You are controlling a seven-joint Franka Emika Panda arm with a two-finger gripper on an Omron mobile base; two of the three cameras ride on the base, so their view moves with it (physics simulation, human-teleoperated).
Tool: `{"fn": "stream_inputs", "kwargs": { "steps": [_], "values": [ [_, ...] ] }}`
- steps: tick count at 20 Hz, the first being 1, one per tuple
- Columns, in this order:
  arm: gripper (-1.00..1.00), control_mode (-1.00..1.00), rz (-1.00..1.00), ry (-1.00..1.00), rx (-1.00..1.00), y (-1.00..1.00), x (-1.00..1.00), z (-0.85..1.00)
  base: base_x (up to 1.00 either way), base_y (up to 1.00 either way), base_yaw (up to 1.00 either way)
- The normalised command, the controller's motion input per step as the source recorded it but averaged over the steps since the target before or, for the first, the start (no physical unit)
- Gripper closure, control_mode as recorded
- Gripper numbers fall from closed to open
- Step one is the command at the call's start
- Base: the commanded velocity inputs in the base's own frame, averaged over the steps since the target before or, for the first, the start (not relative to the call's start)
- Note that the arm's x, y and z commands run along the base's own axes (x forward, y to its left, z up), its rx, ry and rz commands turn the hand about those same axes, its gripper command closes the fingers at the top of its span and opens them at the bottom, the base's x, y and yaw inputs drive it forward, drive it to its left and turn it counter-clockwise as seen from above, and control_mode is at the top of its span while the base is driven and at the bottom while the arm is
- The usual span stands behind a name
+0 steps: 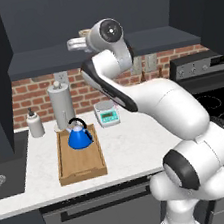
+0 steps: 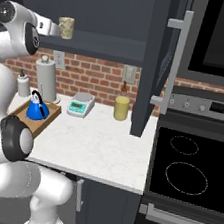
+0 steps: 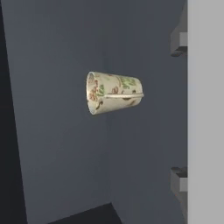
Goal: Pick the kettle from the counter and place it on the tray. Then pick the mug from the cabinet and place it on the tray. Then close the cabinet doors.
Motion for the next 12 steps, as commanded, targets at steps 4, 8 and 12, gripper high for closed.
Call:
{"fn": "stream_inputs", "kwargs": {
  "steps": [4, 8, 12],
  "values": [
    [-1.0, -1.0, -0.04, 0.03, 0.0, 0.0, 0.5, 0.0, 0.0, 0.0, 0.0],
    [-1.0, -1.0, -0.05, 0.01, 0.0, 0.0, 0.47, -0.01, 0.0, 0.0, 0.0],
    [-1.0, -1.0, -0.01, 0.0, 0.0, 0.0, 0.47, -0.06, 0.0, 0.0, 0.0]
  ]
}}
